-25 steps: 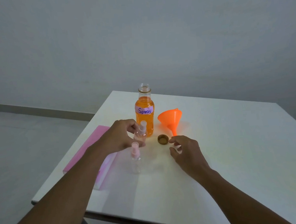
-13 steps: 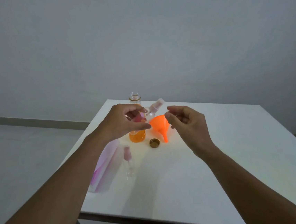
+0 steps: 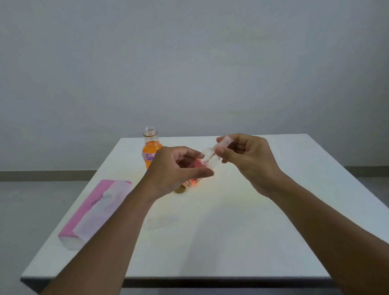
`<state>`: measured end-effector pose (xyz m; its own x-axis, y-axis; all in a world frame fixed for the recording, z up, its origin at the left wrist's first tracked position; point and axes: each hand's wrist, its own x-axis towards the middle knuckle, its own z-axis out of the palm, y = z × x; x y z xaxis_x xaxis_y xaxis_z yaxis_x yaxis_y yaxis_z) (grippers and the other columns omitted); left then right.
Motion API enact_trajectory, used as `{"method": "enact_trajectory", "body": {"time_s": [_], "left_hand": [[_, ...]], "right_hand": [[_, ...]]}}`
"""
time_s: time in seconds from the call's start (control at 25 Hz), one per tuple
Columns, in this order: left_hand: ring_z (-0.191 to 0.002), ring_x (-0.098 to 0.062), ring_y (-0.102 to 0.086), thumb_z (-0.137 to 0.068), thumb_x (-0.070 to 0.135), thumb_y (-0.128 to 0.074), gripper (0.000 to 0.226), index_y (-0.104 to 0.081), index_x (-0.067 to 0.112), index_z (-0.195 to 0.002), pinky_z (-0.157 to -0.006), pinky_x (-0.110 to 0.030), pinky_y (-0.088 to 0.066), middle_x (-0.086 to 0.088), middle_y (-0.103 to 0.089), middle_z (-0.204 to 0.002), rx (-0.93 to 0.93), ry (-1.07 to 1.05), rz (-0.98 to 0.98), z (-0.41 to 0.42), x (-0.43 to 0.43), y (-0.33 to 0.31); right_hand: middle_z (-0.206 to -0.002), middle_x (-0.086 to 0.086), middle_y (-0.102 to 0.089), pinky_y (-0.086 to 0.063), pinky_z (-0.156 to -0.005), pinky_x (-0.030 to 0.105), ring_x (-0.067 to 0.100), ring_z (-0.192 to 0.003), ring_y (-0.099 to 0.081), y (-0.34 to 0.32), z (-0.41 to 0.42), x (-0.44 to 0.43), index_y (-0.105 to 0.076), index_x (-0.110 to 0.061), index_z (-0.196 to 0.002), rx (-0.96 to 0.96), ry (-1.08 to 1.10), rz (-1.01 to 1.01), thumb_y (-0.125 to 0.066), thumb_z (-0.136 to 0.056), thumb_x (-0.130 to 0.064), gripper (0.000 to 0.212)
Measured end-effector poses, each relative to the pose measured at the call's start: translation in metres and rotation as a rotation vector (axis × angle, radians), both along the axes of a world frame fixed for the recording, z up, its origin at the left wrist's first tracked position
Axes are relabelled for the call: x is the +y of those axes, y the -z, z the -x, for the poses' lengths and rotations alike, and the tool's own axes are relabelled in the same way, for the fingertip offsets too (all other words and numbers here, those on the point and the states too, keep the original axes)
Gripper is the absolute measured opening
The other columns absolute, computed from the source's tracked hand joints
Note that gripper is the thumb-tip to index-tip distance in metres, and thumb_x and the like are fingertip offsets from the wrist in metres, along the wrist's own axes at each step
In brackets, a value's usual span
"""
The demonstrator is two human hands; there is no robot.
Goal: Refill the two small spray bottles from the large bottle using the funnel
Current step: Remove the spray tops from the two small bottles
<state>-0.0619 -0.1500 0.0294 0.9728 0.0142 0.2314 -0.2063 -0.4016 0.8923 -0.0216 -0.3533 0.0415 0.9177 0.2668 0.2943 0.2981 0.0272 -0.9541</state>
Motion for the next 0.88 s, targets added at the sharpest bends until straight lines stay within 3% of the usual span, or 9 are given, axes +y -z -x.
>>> {"method": "enact_trajectory", "body": {"time_s": [0.12,0.28,0.36,0.44,0.52,0.6,0.68,0.76,0.88], "left_hand": [[-0.088,-0.020,-0.076,-0.069,0.026,-0.090,0.040,-0.077,0.016,-0.105,-0.083,-0.033,-0.059,-0.001,-0.079,-0.088,0.049,0.046,0.023,0.001,-0.019,0.008],[-0.086,-0.015,-0.076,-0.069,0.032,-0.085,0.044,-0.076,0.016,-0.109,-0.079,-0.028,-0.058,0.001,-0.079,-0.090,0.116,0.102,0.069,0.003,-0.039,0.031],[-0.089,-0.012,-0.075,-0.066,0.038,-0.086,0.051,-0.075,0.018,-0.112,-0.083,-0.031,-0.059,0.004,-0.079,-0.094,0.116,0.076,0.076,0.003,-0.048,0.047],[-0.091,-0.010,-0.074,-0.064,0.041,-0.087,0.054,-0.075,0.021,-0.113,-0.085,-0.030,-0.059,0.007,-0.079,-0.097,0.113,0.045,0.049,0.003,-0.057,0.062],[-0.088,-0.007,-0.073,-0.066,0.037,-0.089,0.051,-0.075,0.023,-0.112,-0.079,-0.021,-0.058,0.008,-0.078,-0.094,0.115,0.037,0.028,0.003,-0.066,0.073],[-0.086,-0.005,-0.072,-0.067,0.037,-0.089,0.049,-0.075,0.025,-0.112,-0.074,-0.016,-0.057,0.009,-0.077,-0.092,0.117,0.035,-0.005,-0.001,-0.074,0.080],[-0.085,-0.009,-0.072,-0.066,0.040,-0.089,0.048,-0.076,0.026,-0.110,-0.075,-0.021,-0.059,0.008,-0.077,-0.091,0.126,0.013,-0.009,-0.004,-0.076,0.090],[-0.083,-0.014,-0.071,-0.066,0.040,-0.089,0.048,-0.076,0.025,-0.109,-0.079,-0.030,-0.061,0.006,-0.077,-0.090,0.139,-0.011,0.011,-0.006,-0.078,0.100],[-0.084,-0.013,-0.070,-0.067,0.041,-0.089,0.046,-0.076,0.026,-0.108,-0.083,-0.028,-0.059,0.005,-0.076,-0.091,0.120,0.000,-0.023,-0.011,-0.080,0.108]], "right_hand": [[-0.105,0.001,-0.075,-0.055,-0.078,0.022,0.009,-0.080,-0.071,0.010,0.002,-0.019,-0.075,-0.009,-0.092,-0.009,-0.018,0.047,-0.074,-0.088,-0.002,0.008],[-0.113,0.011,-0.075,-0.056,-0.094,0.029,0.020,-0.108,-0.071,0.025,0.000,-0.051,-0.062,-0.008,-0.127,0.064,-0.182,0.051,-0.069,-0.089,0.005,0.040],[-0.124,0.010,-0.072,-0.053,-0.102,0.034,0.025,-0.116,-0.068,0.032,-0.002,-0.066,-0.047,-0.014,-0.144,0.179,-0.256,0.010,-0.072,-0.087,0.000,0.063],[-0.123,0.008,-0.071,-0.054,-0.098,0.035,0.024,-0.112,-0.069,0.044,0.000,-0.071,-0.043,-0.019,-0.148,0.264,-0.177,0.038,-0.081,-0.081,-0.019,0.076],[-0.108,0.008,-0.073,-0.058,-0.087,0.032,0.021,-0.094,-0.072,0.058,0.003,-0.069,-0.052,-0.020,-0.141,0.246,0.000,0.164,-0.083,-0.071,-0.044,0.080],[-0.096,0.010,-0.074,-0.057,-0.082,0.031,0.016,-0.083,-0.071,0.072,0.004,-0.072,-0.056,-0.018,-0.137,0.190,0.092,0.181,-0.083,-0.074,-0.043,0.073],[-0.103,0.006,-0.075,-0.057,-0.090,0.030,0.013,-0.097,-0.072,0.080,0.000,-0.080,-0.049,-0.019,-0.143,0.151,0.022,0.138,-0.079,-0.085,-0.021,0.066],[-0.124,-0.005,-0.070,-0.055,-0.096,0.030,0.013,-0.117,-0.066,0.088,-0.001,-0.088,-0.038,-0.027,-0.151,0.150,-0.092,0.168,-0.075,-0.089,-0.015,0.073],[-0.122,-0.014,-0.066,-0.053,-0.089,0.024,0.003,-0.110,-0.064,0.095,-0.001,-0.083,-0.043,-0.038,-0.145,0.152,0.044,0.375,-0.076,-0.085,-0.047,0.069]]}}
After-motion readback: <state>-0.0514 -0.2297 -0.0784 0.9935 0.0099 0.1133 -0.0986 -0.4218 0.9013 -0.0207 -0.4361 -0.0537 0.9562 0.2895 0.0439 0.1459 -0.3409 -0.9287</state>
